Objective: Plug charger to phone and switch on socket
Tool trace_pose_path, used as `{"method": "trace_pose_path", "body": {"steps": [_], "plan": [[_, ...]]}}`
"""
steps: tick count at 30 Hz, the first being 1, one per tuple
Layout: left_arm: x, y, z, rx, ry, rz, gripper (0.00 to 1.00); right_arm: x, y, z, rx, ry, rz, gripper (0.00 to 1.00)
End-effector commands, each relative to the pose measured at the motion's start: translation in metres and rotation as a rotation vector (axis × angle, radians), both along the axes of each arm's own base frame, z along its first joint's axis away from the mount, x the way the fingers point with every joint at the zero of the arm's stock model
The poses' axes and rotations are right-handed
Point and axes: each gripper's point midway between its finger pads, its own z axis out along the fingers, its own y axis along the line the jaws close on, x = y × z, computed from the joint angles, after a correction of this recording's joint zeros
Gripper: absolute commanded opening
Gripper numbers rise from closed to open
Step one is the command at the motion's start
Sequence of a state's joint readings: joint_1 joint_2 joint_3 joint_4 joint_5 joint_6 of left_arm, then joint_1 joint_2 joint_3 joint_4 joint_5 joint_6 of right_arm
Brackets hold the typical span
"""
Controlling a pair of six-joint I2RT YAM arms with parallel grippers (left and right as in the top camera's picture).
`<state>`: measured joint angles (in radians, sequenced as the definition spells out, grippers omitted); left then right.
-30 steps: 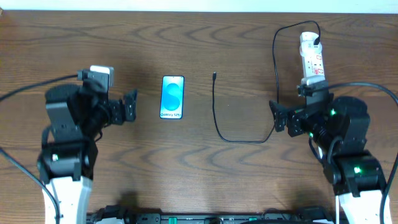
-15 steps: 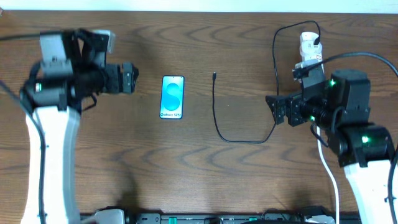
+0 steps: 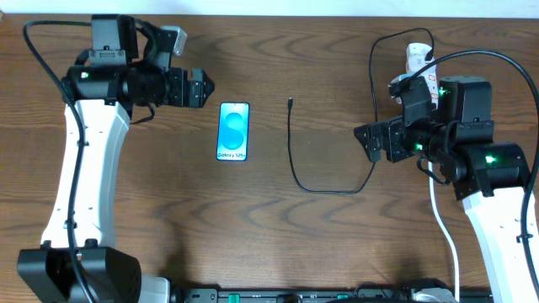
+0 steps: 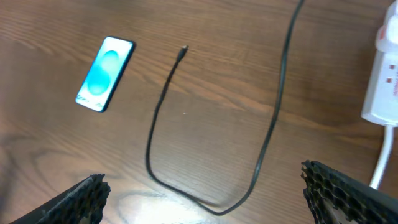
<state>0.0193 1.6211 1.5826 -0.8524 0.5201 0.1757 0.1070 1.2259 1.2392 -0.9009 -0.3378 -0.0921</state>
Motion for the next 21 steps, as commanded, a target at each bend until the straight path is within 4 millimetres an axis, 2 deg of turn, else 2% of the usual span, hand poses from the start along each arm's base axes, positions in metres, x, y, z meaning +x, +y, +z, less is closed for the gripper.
{"method": "trace_pose_path", "body": {"steps": [1,4,7,12,16,21], "plan": [[0.009,-0.012,0.013,-0.081,-0.030,-0.016,0.98,-0.003,0.010,0.010,0.034,-0.016,0.047,0.99],[0.019,-0.009,0.005,-0.036,-0.018,0.058,0.98,-0.003,0.006,0.007,0.013,-0.005,0.031,0.99],[0.025,-0.004,-0.006,0.103,-0.015,0.151,0.98,-0.003,0.003,0.005,-0.003,-0.002,0.018,0.99],[0.031,-0.010,-0.016,0.274,-0.039,0.239,0.98,-0.004,0.003,0.005,-0.002,0.004,0.018,0.99],[0.039,-0.014,-0.031,0.273,-0.011,0.277,0.98,-0.006,0.003,0.003,-0.004,0.017,0.018,0.99],[0.045,-0.014,-0.067,0.278,0.077,0.292,0.98,-0.009,0.002,0.001,-0.006,0.031,0.018,0.99]]}}
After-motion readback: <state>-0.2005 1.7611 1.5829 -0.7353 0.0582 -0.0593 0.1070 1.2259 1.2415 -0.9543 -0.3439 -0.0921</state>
